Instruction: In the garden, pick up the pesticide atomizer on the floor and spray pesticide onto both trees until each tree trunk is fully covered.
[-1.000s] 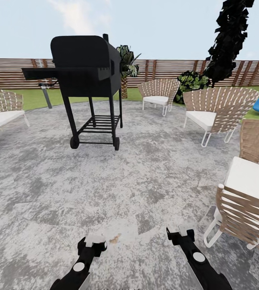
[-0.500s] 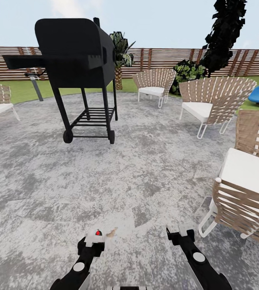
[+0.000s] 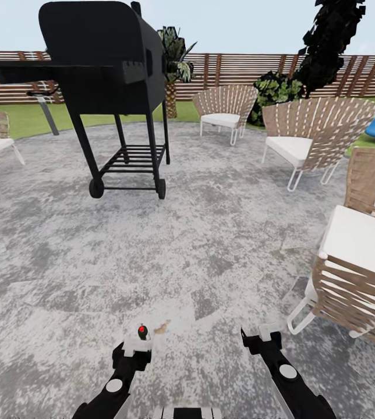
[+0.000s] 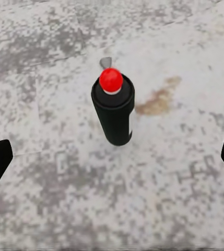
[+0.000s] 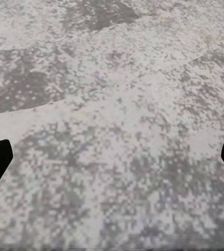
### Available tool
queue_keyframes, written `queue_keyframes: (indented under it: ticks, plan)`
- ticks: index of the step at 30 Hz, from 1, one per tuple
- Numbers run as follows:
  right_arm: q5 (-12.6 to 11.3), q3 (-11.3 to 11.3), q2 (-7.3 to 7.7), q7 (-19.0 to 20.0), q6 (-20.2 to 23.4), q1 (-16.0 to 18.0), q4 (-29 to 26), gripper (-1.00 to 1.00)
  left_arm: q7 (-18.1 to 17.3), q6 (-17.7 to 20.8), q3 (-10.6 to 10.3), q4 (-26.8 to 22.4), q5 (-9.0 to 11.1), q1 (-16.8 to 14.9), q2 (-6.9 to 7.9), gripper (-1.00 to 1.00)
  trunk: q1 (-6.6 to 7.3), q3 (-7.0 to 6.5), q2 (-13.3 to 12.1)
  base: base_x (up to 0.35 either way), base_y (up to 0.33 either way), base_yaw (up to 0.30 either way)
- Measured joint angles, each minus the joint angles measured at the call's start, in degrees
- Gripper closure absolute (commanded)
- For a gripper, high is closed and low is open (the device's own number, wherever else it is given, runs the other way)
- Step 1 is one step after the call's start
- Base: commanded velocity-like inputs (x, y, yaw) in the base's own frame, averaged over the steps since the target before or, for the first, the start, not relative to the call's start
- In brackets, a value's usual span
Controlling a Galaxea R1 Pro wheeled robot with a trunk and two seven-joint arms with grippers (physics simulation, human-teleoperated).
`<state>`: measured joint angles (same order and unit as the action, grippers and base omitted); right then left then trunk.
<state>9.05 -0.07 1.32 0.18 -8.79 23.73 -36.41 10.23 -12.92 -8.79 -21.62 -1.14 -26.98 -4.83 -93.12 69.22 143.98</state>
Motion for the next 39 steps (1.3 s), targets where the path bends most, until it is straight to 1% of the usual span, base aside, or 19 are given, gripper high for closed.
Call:
queue_keyframes:
  ticks: [9,11,16,24,29,39]
  plan:
    - [0.00,-0.02,0.00,0.00,0.00,0.00,-0.05,-1.00,0.15,-0.58,0.25,0.03,0.00,0.06,0.00,-1.00,-0.23,2.81,0.12,0.000,0.000,0.000]
    - [0.00,-0.02,0.00,0.00,0.00,0.00,-0.06,-1.00,0.15,-0.68,0.25,0.01,-0.01,0.09,0.00,-1.00,-0.23,2.99,0.12,0.000,0.000,0.000]
    - [-0.01,-0.02,0.00,0.00,0.00,0.00,-0.05,-1.00,0.13,-0.90,0.26,0.00,-0.01,0.20,0.00,-1.00,-0.23,3.29,0.12,0.000,0.000,0.000]
    - [0.00,-0.02,0.00,0.00,0.00,0.00,0.02,-1.00,0.14,-1.04,0.26,0.21,-0.01,0.24,0.00,-1.00,-0.23,3.34,0.12,0.005,0.000,0.000]
    - [-0.01,-0.02,0.00,0.00,0.00,0.00,0.02,-1.00,0.14,-0.99,0.26,0.33,-0.01,0.19,0.00,-1.00,-0.23,3.34,0.13,0.204,0.000,0.000]
    - [0.01,-0.02,0.00,0.00,0.00,-0.01,0.02,-1.00,0.15,-0.98,0.33,0.11,-0.01,0.18,0.00,-1.00,-0.23,3.34,0.13,0.056,0.000,0.000]
